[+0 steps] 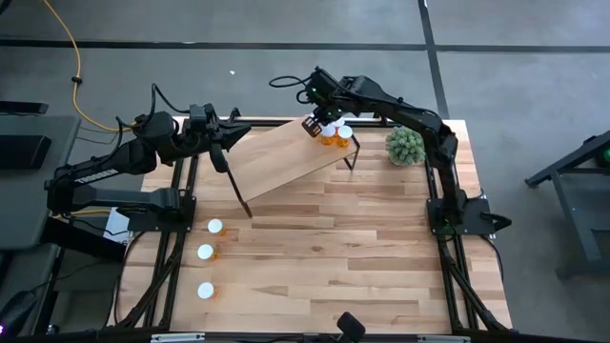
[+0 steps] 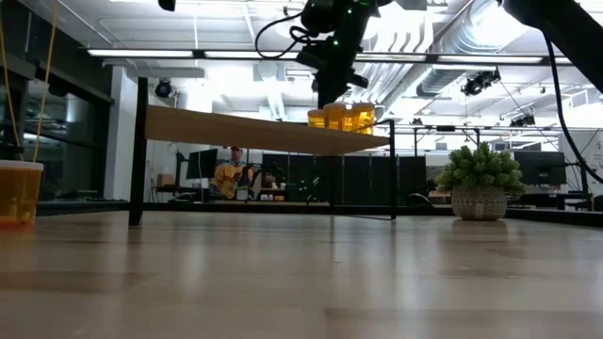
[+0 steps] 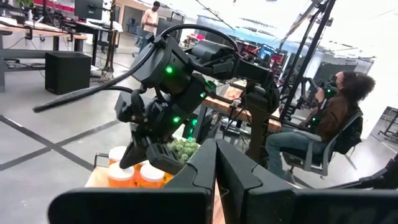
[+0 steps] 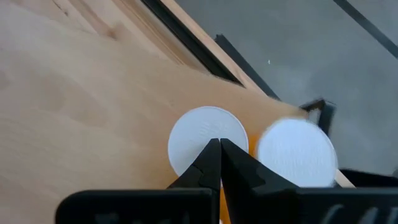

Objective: Pick and place medicine bottles onto shelf by color
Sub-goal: Adjust the pill bottles on the shelf

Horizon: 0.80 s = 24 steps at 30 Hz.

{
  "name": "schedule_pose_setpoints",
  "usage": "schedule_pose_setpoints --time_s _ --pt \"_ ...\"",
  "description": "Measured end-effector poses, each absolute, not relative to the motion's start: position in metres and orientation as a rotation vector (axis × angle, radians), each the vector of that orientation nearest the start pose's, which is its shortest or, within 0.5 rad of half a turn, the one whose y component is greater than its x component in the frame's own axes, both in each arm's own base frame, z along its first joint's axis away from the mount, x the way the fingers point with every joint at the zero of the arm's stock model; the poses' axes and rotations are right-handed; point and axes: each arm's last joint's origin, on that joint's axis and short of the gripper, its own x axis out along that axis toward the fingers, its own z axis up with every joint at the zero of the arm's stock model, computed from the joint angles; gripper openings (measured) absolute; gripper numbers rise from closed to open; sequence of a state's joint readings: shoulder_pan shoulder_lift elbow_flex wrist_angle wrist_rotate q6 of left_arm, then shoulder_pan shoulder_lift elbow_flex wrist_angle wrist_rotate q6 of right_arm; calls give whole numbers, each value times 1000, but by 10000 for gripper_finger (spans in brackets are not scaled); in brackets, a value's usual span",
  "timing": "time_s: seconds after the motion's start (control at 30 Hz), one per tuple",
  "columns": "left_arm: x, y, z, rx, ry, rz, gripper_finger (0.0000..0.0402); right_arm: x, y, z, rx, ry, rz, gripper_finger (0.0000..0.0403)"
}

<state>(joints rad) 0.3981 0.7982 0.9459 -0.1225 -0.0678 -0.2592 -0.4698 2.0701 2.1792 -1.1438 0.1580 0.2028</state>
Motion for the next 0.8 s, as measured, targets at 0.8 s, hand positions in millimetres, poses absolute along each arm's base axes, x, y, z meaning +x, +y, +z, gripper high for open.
schedule_pose_setpoints --time_s 0.8 --pt "152 66 390 -250 -85 461 0 384 -214 336 348 940 -704 0"
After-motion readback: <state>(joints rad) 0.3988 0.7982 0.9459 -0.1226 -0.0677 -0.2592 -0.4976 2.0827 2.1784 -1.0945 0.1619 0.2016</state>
